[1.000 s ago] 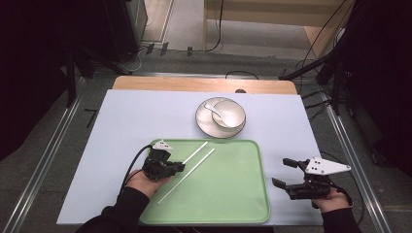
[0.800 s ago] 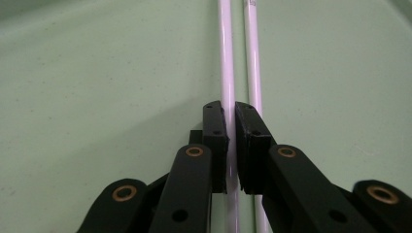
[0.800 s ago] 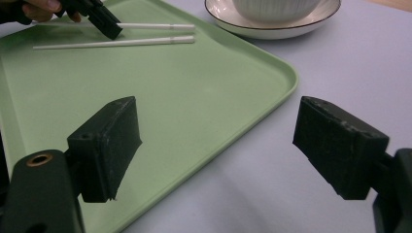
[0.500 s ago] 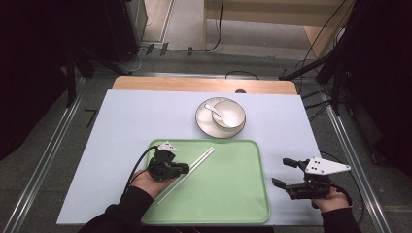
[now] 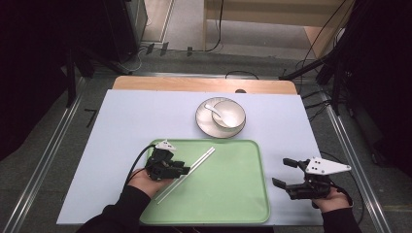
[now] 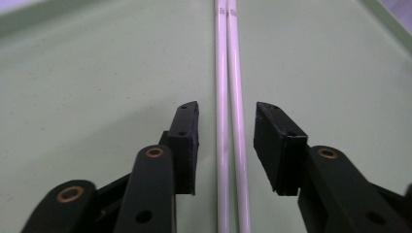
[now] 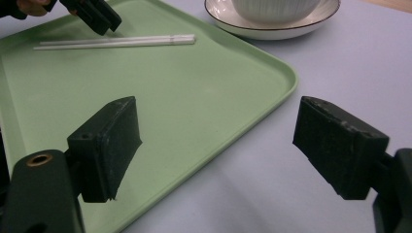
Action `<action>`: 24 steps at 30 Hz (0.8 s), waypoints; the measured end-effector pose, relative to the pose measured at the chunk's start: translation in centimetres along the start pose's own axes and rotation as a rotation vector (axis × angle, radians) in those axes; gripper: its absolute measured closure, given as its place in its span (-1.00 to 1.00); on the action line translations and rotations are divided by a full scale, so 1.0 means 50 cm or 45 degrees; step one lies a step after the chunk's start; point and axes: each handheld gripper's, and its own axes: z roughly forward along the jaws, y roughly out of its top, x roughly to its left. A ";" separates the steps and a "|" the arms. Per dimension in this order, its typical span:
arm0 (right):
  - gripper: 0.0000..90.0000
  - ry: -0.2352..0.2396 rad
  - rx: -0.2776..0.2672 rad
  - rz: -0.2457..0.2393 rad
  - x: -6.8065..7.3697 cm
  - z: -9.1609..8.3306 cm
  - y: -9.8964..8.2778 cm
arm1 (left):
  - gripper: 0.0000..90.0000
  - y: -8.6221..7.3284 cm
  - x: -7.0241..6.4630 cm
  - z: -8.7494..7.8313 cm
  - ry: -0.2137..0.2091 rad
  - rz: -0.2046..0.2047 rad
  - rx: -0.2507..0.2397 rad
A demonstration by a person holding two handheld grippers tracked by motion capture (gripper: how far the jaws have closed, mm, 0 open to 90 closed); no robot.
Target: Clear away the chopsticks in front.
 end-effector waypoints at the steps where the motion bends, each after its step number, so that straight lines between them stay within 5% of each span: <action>1: -0.61 0.001 -0.001 0.003 0.000 0.000 0.000 | 0.29 0.000 -0.001 -0.006 -0.006 0.008 -0.005; 8: -0.61 0.001 -0.002 0.003 0.000 0.000 -0.001 | -0.19 -0.003 0.007 -0.049 -0.040 0.006 -0.059; 24: -0.61 0.003 0.006 0.002 0.001 0.000 -0.001 | -0.31 -0.050 0.051 -0.164 0.034 0.026 -0.176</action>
